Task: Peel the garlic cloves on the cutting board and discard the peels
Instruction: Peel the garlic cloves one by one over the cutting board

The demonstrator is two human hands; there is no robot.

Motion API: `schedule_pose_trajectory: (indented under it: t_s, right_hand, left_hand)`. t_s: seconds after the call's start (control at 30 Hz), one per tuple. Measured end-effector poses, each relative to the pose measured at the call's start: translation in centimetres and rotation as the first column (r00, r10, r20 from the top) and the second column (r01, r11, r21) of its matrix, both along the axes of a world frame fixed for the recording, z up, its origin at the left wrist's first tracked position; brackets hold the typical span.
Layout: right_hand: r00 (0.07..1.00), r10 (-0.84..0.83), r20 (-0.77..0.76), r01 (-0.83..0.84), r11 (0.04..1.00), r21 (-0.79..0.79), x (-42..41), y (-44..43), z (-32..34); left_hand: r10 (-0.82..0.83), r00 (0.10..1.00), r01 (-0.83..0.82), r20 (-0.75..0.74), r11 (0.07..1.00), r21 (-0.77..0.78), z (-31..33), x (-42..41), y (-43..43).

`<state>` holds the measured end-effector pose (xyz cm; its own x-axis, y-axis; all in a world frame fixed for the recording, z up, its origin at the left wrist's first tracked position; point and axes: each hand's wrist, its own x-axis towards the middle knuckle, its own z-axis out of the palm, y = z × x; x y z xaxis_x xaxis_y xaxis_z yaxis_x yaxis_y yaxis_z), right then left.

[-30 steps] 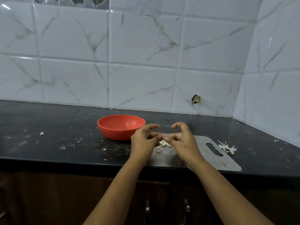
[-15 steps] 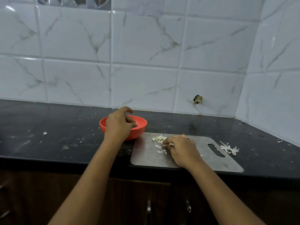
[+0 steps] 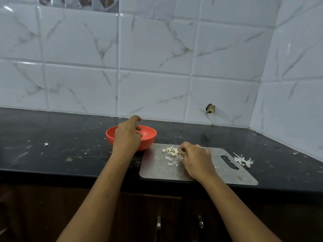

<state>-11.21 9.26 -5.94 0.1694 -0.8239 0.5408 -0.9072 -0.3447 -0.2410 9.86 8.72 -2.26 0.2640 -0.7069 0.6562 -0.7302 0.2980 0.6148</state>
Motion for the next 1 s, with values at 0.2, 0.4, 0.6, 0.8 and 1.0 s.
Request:
schedule_pose_trajectory:
  t_s: [0.2, 0.4, 0.6, 0.8, 1.0]
  right_hand:
    - [0.942, 0.134, 0.309, -0.125, 0.991, -0.046, -0.7, -0.7, -0.2]
    - [0.851, 0.248, 0.464, -0.258, 0.965, -0.042, -0.9, 0.3, -0.3]
    - [0.714, 0.266, 0.648, -0.37, 0.929, 0.026, 0.8, 1.0, 0.1]
    - [0.602, 0.158, 0.783, -0.473, 0.86, 0.191, 4.9, 1.0, -0.2]
    - [0.726, 0.151, 0.671, -0.28, 0.956, 0.089, 1.8, -0.1, 0.5]
  left_hand:
    - [-0.121, 0.992, 0.126, 0.044, 0.982, -0.142, 0.1, -3.7, 1.8]
    - [-0.347, 0.894, 0.213, 0.282, 0.885, 0.414, -2.2, -6.2, 2.0]
    - [-0.245, 0.968, 0.252, -0.062, 0.918, 0.305, -3.7, -5.5, 0.8]
    - [-0.233, 0.91, 0.317, -0.344, 0.925, 0.21, -4.0, -4.9, 0.8]
    - [-0.227, 0.936, 0.288, -0.268, 0.933, 0.217, -3.9, -5.3, 0.7]
